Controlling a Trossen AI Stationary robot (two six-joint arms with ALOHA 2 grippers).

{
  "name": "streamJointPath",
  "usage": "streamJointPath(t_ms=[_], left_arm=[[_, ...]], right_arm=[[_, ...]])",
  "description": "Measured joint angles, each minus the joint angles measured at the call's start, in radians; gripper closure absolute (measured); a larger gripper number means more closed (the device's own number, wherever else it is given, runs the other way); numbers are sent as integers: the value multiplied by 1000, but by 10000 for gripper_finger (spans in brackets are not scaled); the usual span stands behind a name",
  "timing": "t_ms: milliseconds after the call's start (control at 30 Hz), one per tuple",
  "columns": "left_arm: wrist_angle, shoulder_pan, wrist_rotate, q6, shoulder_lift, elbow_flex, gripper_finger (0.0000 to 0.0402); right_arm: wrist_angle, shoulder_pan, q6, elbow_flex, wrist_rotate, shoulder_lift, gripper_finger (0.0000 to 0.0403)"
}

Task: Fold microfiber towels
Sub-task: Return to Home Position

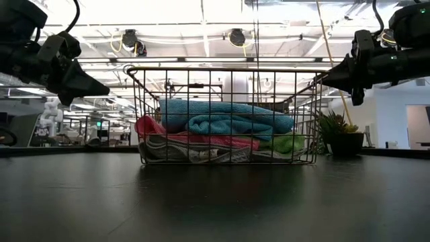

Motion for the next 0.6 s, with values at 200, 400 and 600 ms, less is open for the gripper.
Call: streamJointPath(t_ms=[200, 400, 600], left_arm=[[0, 0, 0, 0, 0, 0, 380], [0, 0, 0, 0, 0, 0, 380], [0, 0, 0, 0, 0, 0, 380]], right_arm=[[-11, 26, 0, 0, 1, -67, 403], [-16, 89, -24, 0, 1, -206, 403], [-126, 155, -244, 0, 1, -276, 403]])
